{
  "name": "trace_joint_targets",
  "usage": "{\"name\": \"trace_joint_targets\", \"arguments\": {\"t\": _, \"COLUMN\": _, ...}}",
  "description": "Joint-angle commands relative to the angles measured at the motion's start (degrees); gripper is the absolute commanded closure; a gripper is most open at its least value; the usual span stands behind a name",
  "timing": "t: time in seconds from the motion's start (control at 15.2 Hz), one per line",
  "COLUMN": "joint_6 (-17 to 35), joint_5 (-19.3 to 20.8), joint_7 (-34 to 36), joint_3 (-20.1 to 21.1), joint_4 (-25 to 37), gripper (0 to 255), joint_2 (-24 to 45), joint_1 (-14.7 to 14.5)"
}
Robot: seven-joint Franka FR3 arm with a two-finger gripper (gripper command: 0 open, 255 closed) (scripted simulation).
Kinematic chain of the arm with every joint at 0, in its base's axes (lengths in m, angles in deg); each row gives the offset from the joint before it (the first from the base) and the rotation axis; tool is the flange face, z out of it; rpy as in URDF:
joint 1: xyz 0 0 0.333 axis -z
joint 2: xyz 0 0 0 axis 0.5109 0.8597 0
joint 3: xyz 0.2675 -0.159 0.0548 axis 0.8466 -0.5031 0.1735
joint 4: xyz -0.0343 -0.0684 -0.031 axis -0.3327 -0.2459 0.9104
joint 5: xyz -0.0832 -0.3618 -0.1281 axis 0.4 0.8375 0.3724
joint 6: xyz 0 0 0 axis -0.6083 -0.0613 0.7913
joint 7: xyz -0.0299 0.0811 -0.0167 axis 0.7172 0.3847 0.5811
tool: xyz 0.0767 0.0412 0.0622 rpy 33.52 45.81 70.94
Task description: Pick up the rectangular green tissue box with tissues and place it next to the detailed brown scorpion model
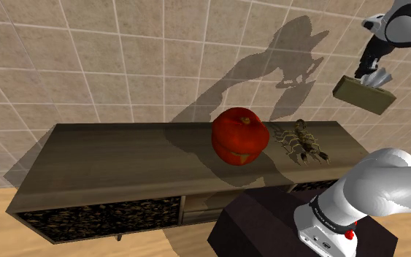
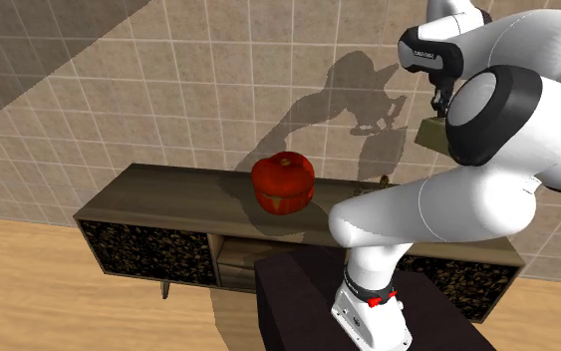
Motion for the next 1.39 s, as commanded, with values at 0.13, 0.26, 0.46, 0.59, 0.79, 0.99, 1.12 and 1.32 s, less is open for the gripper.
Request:
{"name": "trace_joint_targets", "arguments": {"t": 0.13, "joint_6": 2.8, "joint_5": 1.5, "joint_7": -5.5, "joint_3": -6.5, "joint_4": 3.8, "gripper": 255, "joint_2": 2.7, "joint_1": -0.3}}
{"name": "trace_joint_targets", "arguments": {"t": 0.26, "joint_6": 4.1, "joint_5": 1.8, "joint_7": -8.1, "joint_3": -9.9, "joint_4": 6.1, "gripper": 255, "joint_2": 4.3, "joint_1": -0.9}}
{"name": "trace_joint_targets", "arguments": {"t": 0.46, "joint_6": 6.3, "joint_5": 2.1, "joint_7": -11.0, "joint_3": -14.3, "joint_4": 8.3, "gripper": 255, "joint_2": 6.4, "joint_1": -2.0}}
{"name": "trace_joint_targets", "arguments": {"t": 0.59, "joint_6": 7.6, "joint_5": 2.7, "joint_7": -10.5, "joint_3": -14.8, "joint_4": 6.9, "gripper": 255, "joint_2": 6.3, "joint_1": -1.8}}
{"name": "trace_joint_targets", "arguments": {"t": 0.79, "joint_6": 9.6, "joint_5": 3.6, "joint_7": -9.7, "joint_3": -15.7, "joint_4": 4.8, "gripper": 255, "joint_2": 6.2, "joint_1": -1.6}}
{"name": "trace_joint_targets", "arguments": {"t": 0.99, "joint_6": 11.6, "joint_5": 4.5, "joint_7": -8.9, "joint_3": -16.6, "joint_4": 2.8, "gripper": 255, "joint_2": 6.3, "joint_1": -1.4}}
{"name": "trace_joint_targets", "arguments": {"t": 1.12, "joint_6": 13.0, "joint_5": 5.1, "joint_7": -8.4, "joint_3": -17.3, "joint_4": 1.6, "gripper": 255, "joint_2": 6.4, "joint_1": -1.3}}
{"name": "trace_joint_targets", "arguments": {"t": 1.32, "joint_6": 15.1, "joint_5": 6.0, "joint_7": -7.6, "joint_3": -18.4, "joint_4": -0.2, "gripper": 255, "joint_2": 6.7, "joint_1": -1.1}}
